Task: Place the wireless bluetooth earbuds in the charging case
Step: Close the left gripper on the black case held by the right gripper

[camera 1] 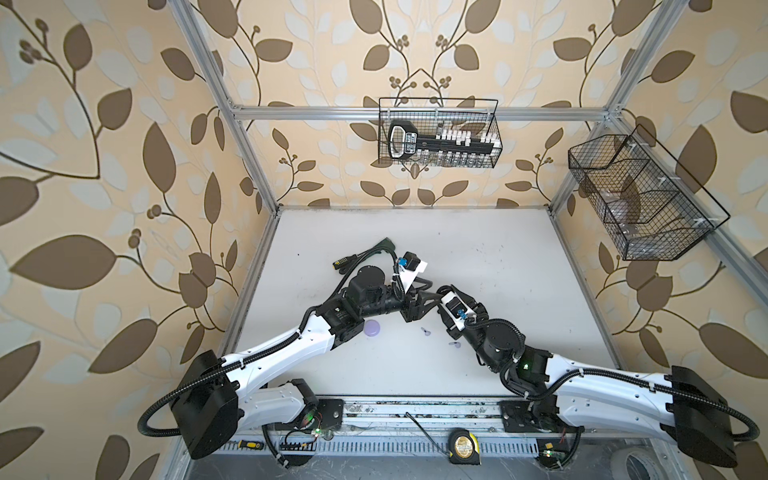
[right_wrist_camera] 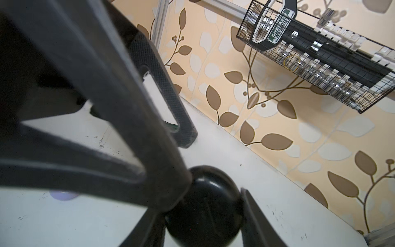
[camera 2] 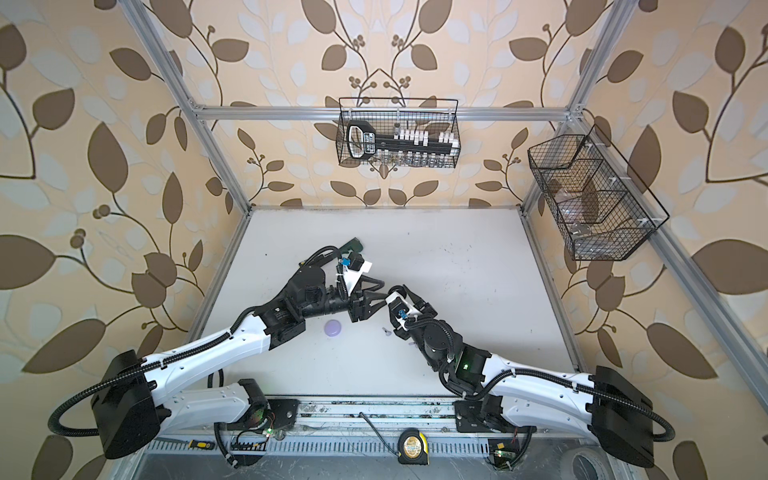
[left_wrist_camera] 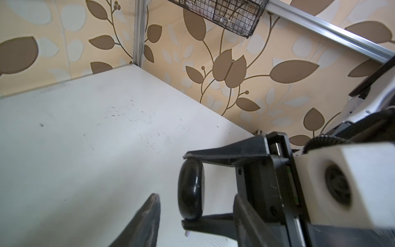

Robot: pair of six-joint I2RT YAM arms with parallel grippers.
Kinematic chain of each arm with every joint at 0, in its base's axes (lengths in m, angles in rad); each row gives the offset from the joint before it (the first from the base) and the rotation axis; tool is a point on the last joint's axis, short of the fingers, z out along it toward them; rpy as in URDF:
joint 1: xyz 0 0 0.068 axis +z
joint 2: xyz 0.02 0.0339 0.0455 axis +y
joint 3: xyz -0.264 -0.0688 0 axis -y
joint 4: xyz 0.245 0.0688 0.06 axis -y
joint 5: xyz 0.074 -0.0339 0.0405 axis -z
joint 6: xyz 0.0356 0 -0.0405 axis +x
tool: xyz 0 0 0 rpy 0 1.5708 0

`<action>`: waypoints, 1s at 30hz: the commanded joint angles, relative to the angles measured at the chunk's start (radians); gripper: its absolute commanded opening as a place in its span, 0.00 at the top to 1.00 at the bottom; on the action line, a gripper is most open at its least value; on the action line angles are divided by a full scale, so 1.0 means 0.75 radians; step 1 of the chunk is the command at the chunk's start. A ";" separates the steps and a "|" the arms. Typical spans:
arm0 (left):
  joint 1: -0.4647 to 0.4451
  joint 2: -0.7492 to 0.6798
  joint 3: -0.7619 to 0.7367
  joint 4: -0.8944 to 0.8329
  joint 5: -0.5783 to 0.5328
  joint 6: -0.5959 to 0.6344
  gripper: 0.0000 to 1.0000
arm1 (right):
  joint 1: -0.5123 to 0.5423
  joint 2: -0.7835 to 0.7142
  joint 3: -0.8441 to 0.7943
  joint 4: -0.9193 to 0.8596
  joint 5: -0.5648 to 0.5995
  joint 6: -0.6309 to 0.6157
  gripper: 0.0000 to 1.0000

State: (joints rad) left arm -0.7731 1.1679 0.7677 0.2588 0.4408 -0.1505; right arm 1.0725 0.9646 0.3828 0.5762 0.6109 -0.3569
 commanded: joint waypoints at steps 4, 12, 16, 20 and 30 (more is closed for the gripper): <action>-0.018 0.020 0.092 -0.084 0.055 0.089 0.47 | 0.040 -0.003 -0.015 0.139 0.117 -0.100 0.78; -0.033 0.081 0.149 -0.152 0.065 0.109 0.55 | 0.051 -0.038 -0.024 0.132 0.101 -0.098 0.77; -0.037 0.107 0.178 -0.183 0.077 0.112 0.60 | 0.052 -0.034 -0.017 0.122 0.095 -0.098 0.77; -0.043 0.121 0.193 -0.200 0.083 0.121 0.64 | 0.055 -0.035 -0.015 0.119 0.099 -0.099 0.76; -0.047 0.150 0.223 -0.232 0.120 0.131 0.70 | 0.055 -0.039 -0.015 0.120 0.106 -0.099 0.76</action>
State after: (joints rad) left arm -0.7929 1.2686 0.8917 0.1154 0.4892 -0.0795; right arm 1.1061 0.9546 0.3737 0.6205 0.6811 -0.4175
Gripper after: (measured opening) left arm 0.300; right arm 0.477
